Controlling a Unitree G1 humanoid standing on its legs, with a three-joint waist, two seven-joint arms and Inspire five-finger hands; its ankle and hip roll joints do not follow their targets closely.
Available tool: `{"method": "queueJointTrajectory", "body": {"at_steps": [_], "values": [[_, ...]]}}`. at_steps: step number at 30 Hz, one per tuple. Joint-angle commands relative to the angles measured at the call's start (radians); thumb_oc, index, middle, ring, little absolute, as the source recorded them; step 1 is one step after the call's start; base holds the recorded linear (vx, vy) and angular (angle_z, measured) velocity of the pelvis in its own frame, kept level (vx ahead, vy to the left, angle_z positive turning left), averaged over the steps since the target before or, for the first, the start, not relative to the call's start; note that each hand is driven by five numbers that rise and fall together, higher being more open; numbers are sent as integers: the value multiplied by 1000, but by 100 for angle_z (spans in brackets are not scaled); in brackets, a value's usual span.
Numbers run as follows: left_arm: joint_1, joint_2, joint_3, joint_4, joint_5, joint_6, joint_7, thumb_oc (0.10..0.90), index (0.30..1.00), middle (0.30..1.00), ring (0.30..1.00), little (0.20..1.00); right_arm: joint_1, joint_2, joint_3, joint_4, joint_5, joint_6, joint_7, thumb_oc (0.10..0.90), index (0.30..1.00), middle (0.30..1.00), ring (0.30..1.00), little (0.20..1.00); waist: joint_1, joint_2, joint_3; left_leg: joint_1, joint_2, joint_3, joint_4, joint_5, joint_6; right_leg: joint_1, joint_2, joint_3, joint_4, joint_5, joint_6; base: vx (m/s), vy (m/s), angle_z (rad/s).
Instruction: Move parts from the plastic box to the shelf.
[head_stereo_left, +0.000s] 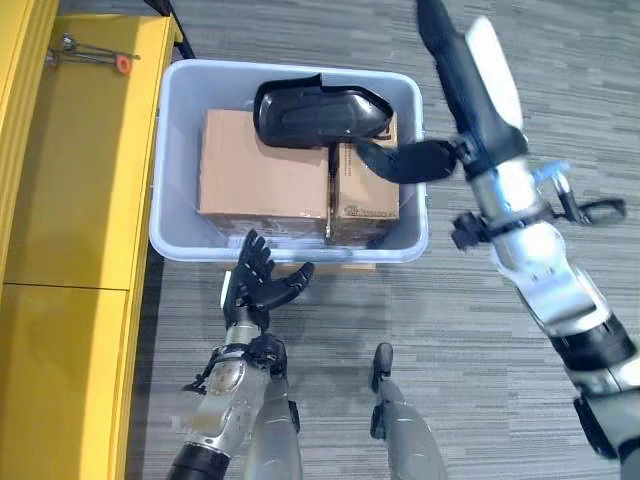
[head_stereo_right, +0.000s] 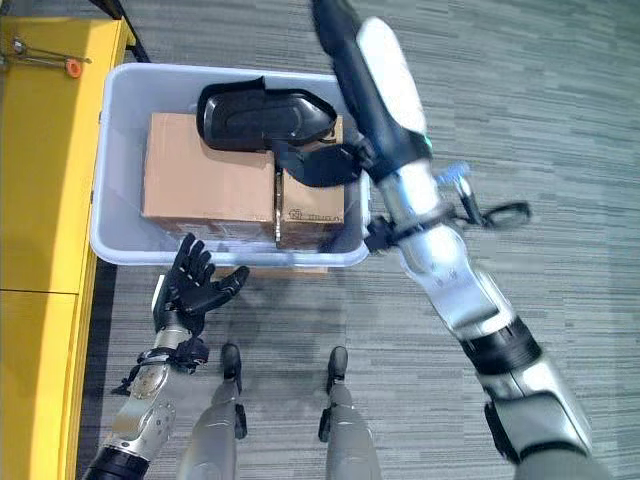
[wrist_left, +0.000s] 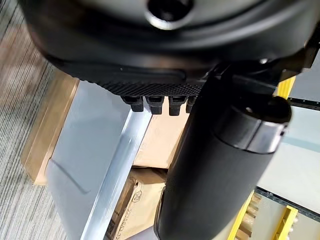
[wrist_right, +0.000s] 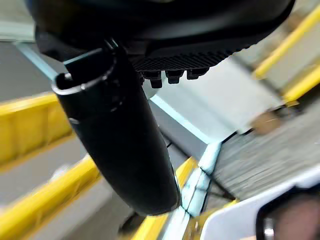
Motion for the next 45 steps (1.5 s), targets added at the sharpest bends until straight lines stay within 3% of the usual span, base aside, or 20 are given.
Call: {"method": "queueJointTrajectory", "body": {"at_steps": [1,5,12,25,29,37,38,45], "values": [[-30,53,2,-133,-40,-68,-10,900,1000,1000,1000,1000,-113,56,-23,29,52,-30,-62,900,1000,1000,1000,1000,45,-22,-42,2,39,31,-12,-3,-5,79,-76,-15,78,-90,61,0,0,0],[-58,59,-25,-129,-66,-71,6,900,1000,1000,1000,1000,-272,152,55,222,172,-9,-87,900,1000,1000,1000,1000,67,-21,-19,-18,36,24,-14,5,-5,67,-71,-20,72,-84,56,-2,-4,2],[-82,70,-57,-127,-91,-84,17,900,1000,1000,1000,1000,-424,228,103,449,316,-22,-130,900,1000,1000,1000,1000,98,-13,22,-70,32,5,-5,13,-7,44,-69,-32,70,-79,51,-11,-16,12],[-125,60,-113,-124,-118,-107,34,900,1000,1000,1000,1000,-547,218,87,732,473,-47,-184,900,1000,1000,1000,1000,136,23,71,-157,12,-32,-5,27,-2,5,-69,-67,61,-73,55,14,-8,8],[-130,61,-123,-130,-121,-113,31,900,1000,1000,1000,1000,-577,190,120,761,432,-38,-189,900,1000,1000,1000,1000,141,27,76,-173,5,-39,-1,25,-1,0,-70,-70,53,-69,58,14,5,7],[-136,73,-113,-143,-101,-125,33,900,1000,1000,1000,1000,-661,82,263,778,182,20,-190,900,1000,1000,1000,1000,137,16,85,-203,-4,-54,16,18,3,-4,-69,-78,48,-75,59,7,1,8],[-131,79,-100,-153,-97,-129,35,900,1000,1000,1000,1000,-681,52,318,761,89,38,-177,900,1000,1000,1000,1000,133,6,91,-207,-5,-56,19,16,3,-5,-65,-79,49,-77,58,0,0,0],[-128,88,-86,-157,-88,-135,39,900,1000,1000,1000,1000,-716,41,386,768,-46,62,-168,900,1000,1000,1000,1000,132,-8,98,-222,-5,-68,27,16,3,-5,-59,-84,46,-80,58,0,0,0]]}}
